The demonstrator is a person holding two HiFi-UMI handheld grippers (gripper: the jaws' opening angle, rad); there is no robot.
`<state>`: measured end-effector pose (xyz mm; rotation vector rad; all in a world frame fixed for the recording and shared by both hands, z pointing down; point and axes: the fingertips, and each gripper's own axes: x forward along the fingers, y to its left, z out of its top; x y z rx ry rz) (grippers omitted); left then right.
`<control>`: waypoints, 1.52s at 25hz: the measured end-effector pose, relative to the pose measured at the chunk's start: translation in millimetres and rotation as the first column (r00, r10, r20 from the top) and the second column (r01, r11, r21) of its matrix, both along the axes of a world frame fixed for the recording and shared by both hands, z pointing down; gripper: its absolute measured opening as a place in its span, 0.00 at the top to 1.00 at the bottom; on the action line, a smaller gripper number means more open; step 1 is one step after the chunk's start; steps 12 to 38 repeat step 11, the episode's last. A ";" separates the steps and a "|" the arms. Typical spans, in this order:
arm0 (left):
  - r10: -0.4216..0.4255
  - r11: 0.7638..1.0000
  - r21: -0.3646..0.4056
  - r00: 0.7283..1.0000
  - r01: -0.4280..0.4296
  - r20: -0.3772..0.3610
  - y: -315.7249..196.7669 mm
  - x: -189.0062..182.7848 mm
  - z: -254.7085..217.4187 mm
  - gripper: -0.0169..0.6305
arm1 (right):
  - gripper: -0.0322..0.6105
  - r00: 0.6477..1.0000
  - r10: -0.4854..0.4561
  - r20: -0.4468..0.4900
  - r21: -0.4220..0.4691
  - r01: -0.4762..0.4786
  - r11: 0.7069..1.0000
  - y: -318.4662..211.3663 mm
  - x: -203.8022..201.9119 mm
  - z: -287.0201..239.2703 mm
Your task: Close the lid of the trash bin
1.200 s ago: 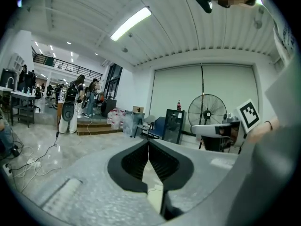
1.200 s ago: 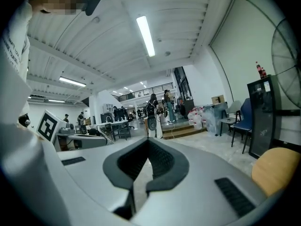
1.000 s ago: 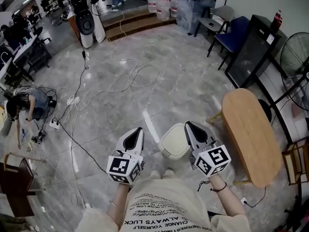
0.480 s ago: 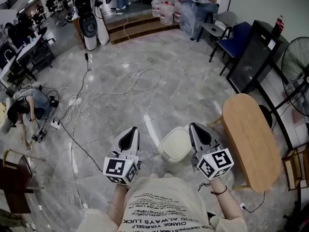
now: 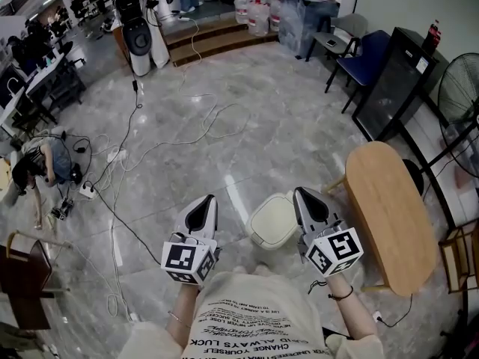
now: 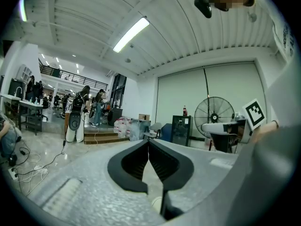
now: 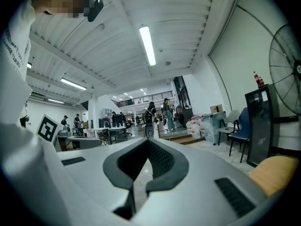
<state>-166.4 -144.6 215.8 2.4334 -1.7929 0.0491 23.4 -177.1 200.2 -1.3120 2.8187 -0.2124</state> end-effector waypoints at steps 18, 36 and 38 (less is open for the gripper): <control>-0.011 1.000 -0.017 1.000 0.011 0.003 -0.8 4.3 8.1 0.94 | 0.94 1.000 0.022 -0.011 -0.005 -0.022 1.000 -1.7 9.4 6.6; -0.011 1.000 -0.017 1.000 0.011 0.003 -0.8 4.3 8.1 0.94 | 0.94 1.000 0.022 -0.011 -0.005 -0.022 1.000 -1.7 9.4 6.6; -0.011 1.000 -0.017 1.000 0.011 0.003 -0.8 4.3 8.1 0.94 | 0.94 1.000 0.022 -0.011 -0.005 -0.022 1.000 -1.7 9.4 6.6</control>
